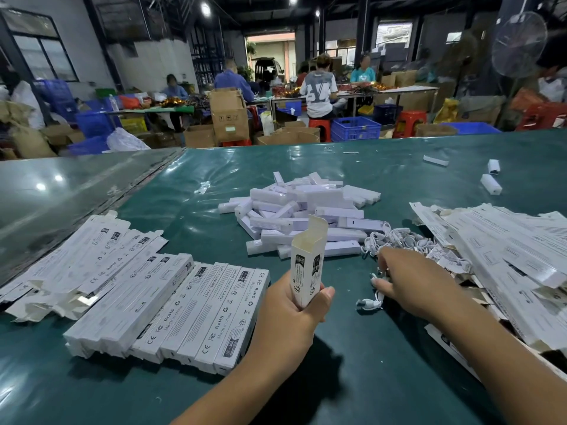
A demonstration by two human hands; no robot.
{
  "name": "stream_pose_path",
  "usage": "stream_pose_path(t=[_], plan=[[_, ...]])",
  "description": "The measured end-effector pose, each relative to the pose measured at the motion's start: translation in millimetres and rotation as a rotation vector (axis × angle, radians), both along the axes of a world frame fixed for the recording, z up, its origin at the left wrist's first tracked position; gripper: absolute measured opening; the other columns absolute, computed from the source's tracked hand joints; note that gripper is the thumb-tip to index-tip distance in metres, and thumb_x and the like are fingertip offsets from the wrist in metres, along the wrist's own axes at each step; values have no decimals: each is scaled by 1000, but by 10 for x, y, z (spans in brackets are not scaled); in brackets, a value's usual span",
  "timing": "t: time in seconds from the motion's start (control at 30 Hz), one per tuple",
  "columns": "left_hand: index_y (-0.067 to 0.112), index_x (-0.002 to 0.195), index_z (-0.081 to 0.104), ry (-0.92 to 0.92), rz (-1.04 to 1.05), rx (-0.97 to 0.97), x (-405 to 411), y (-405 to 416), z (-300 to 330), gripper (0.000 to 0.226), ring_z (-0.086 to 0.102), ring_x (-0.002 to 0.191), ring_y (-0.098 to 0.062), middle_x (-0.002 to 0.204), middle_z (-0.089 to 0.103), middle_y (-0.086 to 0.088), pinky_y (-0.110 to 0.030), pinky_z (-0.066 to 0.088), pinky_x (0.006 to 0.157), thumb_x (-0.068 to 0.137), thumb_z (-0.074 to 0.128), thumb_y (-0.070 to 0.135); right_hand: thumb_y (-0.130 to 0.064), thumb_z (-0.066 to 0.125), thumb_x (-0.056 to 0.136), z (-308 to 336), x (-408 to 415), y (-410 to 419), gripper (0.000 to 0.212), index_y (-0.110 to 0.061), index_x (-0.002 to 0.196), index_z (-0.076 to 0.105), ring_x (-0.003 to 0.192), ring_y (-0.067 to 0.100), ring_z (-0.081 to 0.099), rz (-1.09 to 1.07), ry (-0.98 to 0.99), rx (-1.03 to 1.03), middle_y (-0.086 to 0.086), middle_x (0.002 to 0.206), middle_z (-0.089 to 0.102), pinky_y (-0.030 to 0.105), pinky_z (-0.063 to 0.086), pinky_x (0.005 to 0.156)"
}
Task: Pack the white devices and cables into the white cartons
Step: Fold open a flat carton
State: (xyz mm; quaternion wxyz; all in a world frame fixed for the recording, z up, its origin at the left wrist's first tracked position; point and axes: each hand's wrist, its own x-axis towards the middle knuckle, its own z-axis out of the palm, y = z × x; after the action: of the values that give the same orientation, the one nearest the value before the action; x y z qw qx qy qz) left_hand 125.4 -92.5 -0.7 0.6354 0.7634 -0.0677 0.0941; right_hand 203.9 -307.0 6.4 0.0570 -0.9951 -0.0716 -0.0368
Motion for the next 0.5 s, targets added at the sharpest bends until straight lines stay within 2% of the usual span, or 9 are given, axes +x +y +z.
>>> stream_pose_path(t=[0.13, 0.3, 0.5], plan=[[12, 85, 62, -3, 0, 5, 3, 6, 8, 13, 60, 59, -2, 63, 62, 4, -9, 46, 57, 92, 71, 17, -37, 56, 92, 9, -5, 42, 20, -24, 96, 43, 80, 21, 56, -48, -11, 12, -8, 86, 51, 33, 41, 64], [11, 85, 62, -10, -8, -2, 0, 10, 9, 14, 60, 59, -3, 63, 62, 3, -9, 46, 57, 92, 71, 18, -29, 56, 87, 17, 11, 109, 19, -21, 104, 58, 93, 25, 62, -52, -8, 0, 1, 104, 63, 33, 50, 73], [13, 85, 62, -6, -16, -8, 5, 21, 0, 14, 62, 60, -3, 65, 63, 1, -9, 47, 59, 92, 72, 20, -20, 60, 83, 44, 34, 51, 13, -17, 91, 50, 80, 25, 58, -42, -47, 142, 0, 85, 58, 36, 49, 70]])
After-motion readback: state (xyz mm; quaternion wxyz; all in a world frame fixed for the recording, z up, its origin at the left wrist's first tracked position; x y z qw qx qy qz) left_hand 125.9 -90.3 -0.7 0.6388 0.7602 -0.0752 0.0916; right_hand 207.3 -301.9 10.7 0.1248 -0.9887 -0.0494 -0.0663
